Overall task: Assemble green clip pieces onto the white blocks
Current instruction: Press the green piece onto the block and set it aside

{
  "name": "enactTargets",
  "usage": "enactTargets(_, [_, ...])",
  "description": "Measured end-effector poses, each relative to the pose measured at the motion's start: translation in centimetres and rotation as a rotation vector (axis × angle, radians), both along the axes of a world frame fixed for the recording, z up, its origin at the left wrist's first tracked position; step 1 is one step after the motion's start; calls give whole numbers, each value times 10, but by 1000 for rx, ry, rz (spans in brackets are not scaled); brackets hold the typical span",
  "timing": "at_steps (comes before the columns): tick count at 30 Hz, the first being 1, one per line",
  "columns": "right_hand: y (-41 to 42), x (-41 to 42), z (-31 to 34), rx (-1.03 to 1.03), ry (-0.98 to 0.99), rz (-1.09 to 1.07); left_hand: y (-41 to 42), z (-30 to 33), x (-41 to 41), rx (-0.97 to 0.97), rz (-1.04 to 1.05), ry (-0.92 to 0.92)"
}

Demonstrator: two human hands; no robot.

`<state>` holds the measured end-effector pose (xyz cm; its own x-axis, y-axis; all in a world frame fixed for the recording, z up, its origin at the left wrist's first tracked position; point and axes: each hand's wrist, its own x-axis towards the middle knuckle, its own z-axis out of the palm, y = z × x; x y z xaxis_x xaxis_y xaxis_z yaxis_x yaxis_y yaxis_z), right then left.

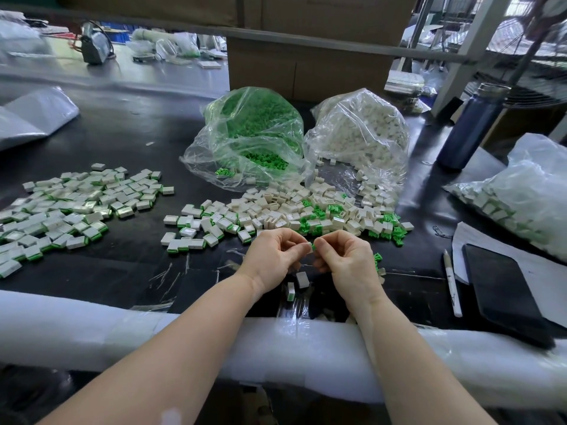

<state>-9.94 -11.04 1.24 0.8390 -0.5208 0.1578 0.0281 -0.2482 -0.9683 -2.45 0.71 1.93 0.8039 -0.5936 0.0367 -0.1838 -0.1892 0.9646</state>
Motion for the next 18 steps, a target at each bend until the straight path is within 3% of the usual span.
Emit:
enactTargets(6, [-2,1,0,94,-22,-56,-9,0,-3,-87,9,88])
enactTargets(18, [0,1,0,12,77,-50,-3,-7,-7,-64,25,11])
